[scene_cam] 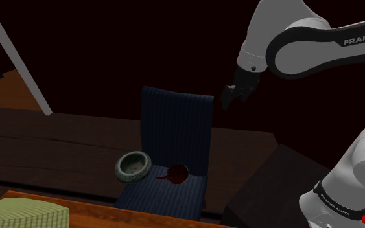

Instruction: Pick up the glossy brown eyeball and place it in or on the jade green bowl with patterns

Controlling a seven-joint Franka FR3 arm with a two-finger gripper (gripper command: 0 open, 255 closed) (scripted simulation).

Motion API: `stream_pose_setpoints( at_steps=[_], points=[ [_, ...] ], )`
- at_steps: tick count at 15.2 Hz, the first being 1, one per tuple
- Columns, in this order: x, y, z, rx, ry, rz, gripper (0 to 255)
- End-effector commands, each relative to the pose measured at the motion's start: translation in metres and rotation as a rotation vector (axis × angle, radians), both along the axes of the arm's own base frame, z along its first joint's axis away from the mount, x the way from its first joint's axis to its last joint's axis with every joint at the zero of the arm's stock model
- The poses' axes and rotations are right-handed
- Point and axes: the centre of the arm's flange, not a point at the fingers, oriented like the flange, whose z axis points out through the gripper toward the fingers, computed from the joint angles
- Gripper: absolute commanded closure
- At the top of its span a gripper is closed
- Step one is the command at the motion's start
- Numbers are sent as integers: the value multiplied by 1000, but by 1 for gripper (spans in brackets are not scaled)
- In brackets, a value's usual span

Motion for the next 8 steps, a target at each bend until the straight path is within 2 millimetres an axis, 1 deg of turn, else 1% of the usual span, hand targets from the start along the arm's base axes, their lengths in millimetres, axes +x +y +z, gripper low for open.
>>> stream_pose_setpoints(
  at_steps=[1,8],
  points=[
    [5,13,-24,-5,3,-9,0],
    [30,60,-102,-26,20,-39,0]
  ],
)
